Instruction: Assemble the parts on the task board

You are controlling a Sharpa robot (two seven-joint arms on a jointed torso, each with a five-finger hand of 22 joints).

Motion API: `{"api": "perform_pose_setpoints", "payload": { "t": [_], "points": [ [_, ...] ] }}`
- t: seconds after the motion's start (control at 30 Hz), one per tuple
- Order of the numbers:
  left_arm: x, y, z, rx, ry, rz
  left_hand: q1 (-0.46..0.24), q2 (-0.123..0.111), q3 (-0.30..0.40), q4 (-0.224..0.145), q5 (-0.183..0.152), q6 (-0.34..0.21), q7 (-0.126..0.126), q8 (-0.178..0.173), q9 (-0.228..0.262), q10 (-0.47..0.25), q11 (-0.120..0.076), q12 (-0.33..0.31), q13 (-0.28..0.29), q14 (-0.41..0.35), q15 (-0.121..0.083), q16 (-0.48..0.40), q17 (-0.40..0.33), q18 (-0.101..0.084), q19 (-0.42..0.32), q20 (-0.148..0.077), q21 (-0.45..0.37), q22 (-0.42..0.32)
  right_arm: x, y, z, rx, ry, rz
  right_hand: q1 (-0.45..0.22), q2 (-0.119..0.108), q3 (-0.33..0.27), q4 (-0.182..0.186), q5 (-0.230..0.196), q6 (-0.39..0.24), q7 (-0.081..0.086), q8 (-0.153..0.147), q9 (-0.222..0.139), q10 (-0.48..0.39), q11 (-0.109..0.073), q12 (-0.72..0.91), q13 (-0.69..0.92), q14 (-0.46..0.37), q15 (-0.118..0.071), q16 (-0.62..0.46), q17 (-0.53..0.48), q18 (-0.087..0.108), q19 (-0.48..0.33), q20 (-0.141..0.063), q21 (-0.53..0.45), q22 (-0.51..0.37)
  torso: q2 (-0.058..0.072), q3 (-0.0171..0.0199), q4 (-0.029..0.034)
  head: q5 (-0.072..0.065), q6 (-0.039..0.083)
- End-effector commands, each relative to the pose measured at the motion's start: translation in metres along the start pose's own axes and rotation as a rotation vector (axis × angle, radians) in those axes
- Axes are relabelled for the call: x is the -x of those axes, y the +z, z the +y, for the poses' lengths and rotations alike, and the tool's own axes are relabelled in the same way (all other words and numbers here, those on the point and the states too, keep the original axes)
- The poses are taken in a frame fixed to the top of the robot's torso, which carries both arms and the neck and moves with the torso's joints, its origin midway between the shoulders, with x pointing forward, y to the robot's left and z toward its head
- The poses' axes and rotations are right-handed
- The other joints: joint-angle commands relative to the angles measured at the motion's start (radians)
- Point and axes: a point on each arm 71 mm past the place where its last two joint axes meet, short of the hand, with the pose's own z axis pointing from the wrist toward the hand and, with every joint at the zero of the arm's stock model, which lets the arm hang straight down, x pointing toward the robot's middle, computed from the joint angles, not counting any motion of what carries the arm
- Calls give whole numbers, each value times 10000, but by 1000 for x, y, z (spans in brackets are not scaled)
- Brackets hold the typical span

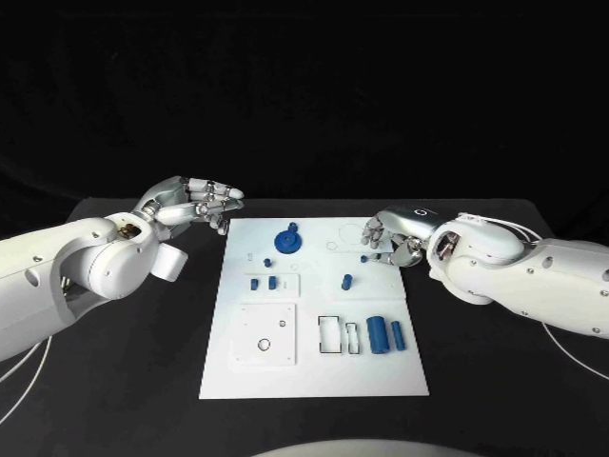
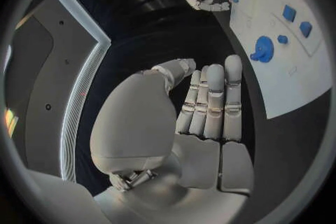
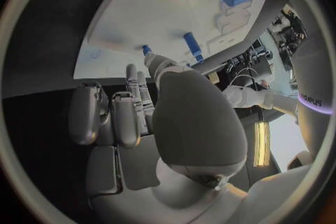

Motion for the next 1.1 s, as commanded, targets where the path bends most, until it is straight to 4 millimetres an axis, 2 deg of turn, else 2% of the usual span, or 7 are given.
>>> {"api": "perform_pose_setpoints", "payload": {
  "t": [0.03,0.4,0.67,0.87,1.0,1.1],
  "points": [
    [-2,-1,-5,-528,-1071,68,25,84,-77,-4,-23,88,8,53,12,69,-10,68,12,-40,-58,-69,-16,77,-28,-24,-29,-15,-4,1,3,-96,-1237,156,-12,-86,46,-5,11,72,-25,-55,-13,73,7,-66,-8,376,26,40,4,-169,56,-18,10,1022,-17,-21,17,9,-34],
    [-1,-3,-5,-532,-1132,-7,52,85,-91,-38,-9,3,43,17,-10,17,8,91,17,-66,-59,-101,-54,73,-26,-40,-51,-31,-13,3,16,202,-1255,412,-13,-51,518,-224,164,367,-23,-54,1,417,-9,-179,-305,425,21,127,119,-232,198,-54,302,1207,-1,-7,-7,19,-71],
    [-1,-3,-5,-477,-1134,0,65,99,-87,-47,-6,-1,56,18,-12,9,13,102,20,-72,-59,-109,-65,72,-24,-43,-55,-35,-21,4,20,280,-1172,616,-57,29,967,-459,-21,595,-51,-46,24,726,-54,-269,-509,440,-20,169,163,-258,258,-88,428,1301,-2,11,6,37,-102],
    [-2,-3,-5,-439,-1139,47,82,119,-81,-57,-4,3,61,23,-13,4,17,114,24,-76,-58,-116,-75,71,-23,-44,-59,-38,-25,7,20,266,-1163,718,-153,109,1331,-704,-103,775,-67,-35,55,973,-91,-348,-630,441,-59,177,151,-274,293,-113,505,1365,-4,3,-8,33,-110],
    [-2,-3,-5,-403,-1130,57,82,119,-81,-57,-4,3,61,23,-13,4,17,114,24,-76,-58,-116,-75,71,-23,-44,-59,-38,-29,8,19,197,-1187,795,-162,207,1542,-857,-234,846,-74,-31,71,1061,-113,-390,-679,443,-81,187,158,-281,308,-122,538,1393,-5,17,-7,32,-113],
    [-2,-3,-4,-376,-1126,59,85,121,-82,-60,-4,2,62,24,-13,0,18,117,24,-78,-57,-119,-78,71,-23,-45,-60,-39,-32,10,18,110,-1260,859,-220,236,1644,-945,-286,876,-75,-36,80,1124,-119,-408,-701,444,-94,195,166,-294,334,-119,596,1430,-9,8,-8,8,-117]
  ]
}}
